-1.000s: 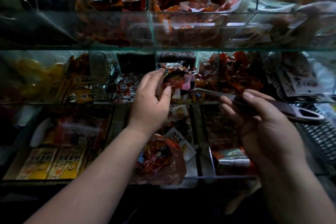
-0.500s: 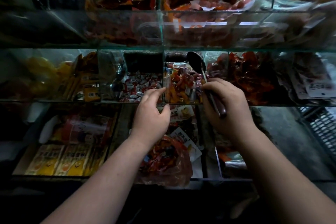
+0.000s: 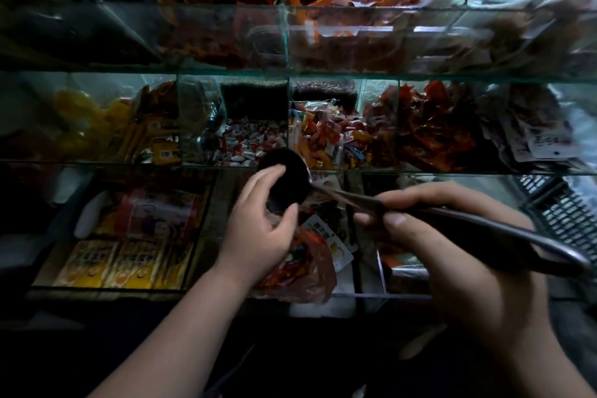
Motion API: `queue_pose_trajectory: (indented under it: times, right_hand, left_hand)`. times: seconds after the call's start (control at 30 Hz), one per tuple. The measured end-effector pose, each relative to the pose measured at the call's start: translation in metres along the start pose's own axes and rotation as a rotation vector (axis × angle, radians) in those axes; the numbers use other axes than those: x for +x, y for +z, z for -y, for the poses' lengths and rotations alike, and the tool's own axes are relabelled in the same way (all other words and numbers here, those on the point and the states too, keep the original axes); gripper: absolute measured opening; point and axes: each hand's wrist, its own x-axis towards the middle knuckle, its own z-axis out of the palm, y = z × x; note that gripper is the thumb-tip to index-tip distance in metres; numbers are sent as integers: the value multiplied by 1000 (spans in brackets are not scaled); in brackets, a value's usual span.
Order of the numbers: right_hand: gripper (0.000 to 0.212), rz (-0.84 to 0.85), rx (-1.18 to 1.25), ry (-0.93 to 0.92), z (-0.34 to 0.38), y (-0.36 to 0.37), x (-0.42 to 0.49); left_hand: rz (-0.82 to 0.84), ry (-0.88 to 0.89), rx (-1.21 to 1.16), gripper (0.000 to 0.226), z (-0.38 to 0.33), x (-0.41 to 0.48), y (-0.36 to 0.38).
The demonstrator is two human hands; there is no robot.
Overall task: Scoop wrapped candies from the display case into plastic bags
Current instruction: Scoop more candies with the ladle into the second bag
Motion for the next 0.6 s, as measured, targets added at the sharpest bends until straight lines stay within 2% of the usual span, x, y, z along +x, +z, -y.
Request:
queue_pose_trajectory:
  times: [0.03,0.07,0.13,0.2,0.27,0.37,0.43,0.5,0.6]
  right_hand:
    - [45,101,-83,-146,8,1,-14]
    - [34,74,-147,-286,9,-9,-18]
    - [7,12,-150,-359,20,-6,-20]
    - [10,68,-199,-356,5,0,-19]
    - [11,136,-397,-381,-11,20,-1]
    - [11,229,-578,-407,-51,49,28]
    - [15,286,-711,-388,-75,69,47]
    - [20,324,-786,-325,-95,86,59]
    - [19,249,-687,-279,-111,101,65]
  left_hand:
    - [-58,6,5,44,5,-10,-6]
    - [-117,12,27,36,10,-19,-13]
    - [-213,36,147,26,21,-36,-24]
    - [-206,17,296,19,31,-49,-33]
    - [-80,-97,379,18,42,-57,-35]
    - [114,-275,386,34,59,-63,-31]
    - [125,-320,328,47,65,-65,-27]
    - [85,-317,320,52,69,-65,-26]
    - [74,-344,300,53,71,-63,-25]
